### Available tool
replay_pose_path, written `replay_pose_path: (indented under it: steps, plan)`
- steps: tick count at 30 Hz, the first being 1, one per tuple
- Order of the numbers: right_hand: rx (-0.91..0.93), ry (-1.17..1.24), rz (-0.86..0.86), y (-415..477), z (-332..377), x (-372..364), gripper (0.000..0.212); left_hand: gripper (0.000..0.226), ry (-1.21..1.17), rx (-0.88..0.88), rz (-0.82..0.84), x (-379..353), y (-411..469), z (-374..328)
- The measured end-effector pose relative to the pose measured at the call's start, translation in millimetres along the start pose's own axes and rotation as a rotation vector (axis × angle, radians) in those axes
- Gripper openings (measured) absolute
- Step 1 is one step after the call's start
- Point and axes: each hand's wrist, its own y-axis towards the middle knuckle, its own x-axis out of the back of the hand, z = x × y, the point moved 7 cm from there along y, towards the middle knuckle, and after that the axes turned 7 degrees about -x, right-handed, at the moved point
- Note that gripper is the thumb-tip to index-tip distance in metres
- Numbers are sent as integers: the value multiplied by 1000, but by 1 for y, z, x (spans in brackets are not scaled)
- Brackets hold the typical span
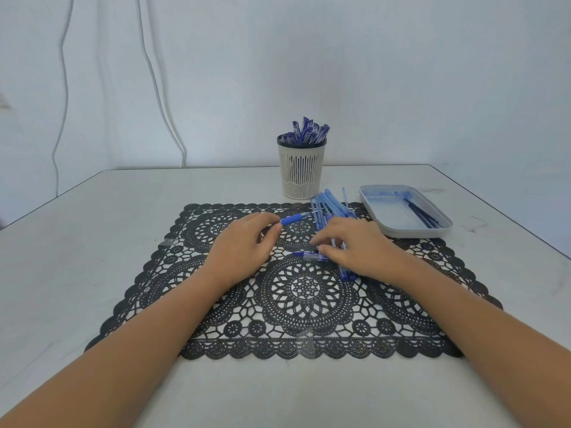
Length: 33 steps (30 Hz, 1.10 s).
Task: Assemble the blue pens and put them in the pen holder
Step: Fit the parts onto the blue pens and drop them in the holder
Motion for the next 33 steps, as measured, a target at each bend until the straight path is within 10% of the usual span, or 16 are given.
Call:
replay_pose_path:
  steps: [12, 33]
  plan:
    - [-199, 706, -299, -3, -20, 30, 11, 23, -2, -13, 9, -2, 0, 0]
    - [-131, 653, -247, -1, -11, 23, 10, 24, 9, -74, 52, -6, -1, -4]
